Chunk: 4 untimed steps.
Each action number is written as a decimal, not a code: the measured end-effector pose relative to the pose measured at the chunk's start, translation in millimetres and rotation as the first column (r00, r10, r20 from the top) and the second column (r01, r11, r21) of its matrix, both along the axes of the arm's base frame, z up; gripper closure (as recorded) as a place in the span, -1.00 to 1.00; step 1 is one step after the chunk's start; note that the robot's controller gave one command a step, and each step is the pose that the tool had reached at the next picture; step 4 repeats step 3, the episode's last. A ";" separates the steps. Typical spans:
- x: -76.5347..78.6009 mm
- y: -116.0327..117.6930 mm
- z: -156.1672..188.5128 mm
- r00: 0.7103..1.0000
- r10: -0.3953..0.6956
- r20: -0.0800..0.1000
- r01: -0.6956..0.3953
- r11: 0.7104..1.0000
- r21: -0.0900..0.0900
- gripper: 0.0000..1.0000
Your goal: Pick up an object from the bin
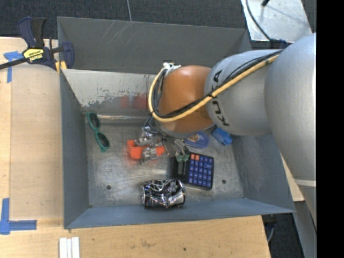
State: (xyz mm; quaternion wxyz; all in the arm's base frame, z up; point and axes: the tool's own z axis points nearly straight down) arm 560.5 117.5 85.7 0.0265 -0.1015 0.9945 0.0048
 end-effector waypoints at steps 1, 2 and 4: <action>0.2 0.0 0.0 1.000 0.001 0.000 -0.001 1.000 0.000 1.00; 1.0 0.2 1.0 1.000 0.000 -0.010 0.000 1.000 -0.003 1.00; -2.0 -0.8 2.9 0.999 0.001 -0.034 -0.002 1.000 -0.010 1.00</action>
Offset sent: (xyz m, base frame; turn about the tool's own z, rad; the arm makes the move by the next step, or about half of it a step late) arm 0.0001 0.0001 0.0063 -0.0001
